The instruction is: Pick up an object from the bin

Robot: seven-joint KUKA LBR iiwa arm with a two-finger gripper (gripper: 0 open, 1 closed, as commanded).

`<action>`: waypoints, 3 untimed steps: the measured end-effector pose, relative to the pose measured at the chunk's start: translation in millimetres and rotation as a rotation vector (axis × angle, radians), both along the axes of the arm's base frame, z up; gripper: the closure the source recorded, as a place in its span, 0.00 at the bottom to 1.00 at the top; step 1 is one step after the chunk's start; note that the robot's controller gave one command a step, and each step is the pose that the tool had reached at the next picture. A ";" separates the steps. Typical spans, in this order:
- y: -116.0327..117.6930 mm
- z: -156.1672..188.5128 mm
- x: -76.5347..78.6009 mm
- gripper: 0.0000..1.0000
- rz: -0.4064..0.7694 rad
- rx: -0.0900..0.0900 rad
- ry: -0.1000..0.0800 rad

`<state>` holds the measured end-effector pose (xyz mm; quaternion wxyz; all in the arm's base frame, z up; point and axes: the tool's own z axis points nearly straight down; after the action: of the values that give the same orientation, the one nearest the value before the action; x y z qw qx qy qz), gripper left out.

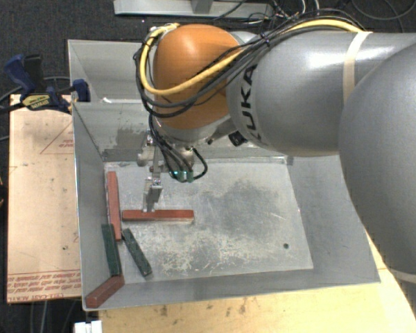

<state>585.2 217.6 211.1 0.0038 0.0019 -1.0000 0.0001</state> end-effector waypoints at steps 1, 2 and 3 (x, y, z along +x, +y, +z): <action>-1.0 4.7 2.0 0.00 -0.003 0.002 -0.008; -8.5 -35.6 -8.2 0.00 -0.031 0.004 -0.015; -16.5 -92.1 -19.5 0.00 0.080 0.001 -0.009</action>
Offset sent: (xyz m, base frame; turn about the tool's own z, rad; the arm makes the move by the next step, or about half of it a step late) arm -0.0291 -0.0219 -0.1076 0.0804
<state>565.7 201.1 119.0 -0.0006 0.0418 -0.9991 -0.0004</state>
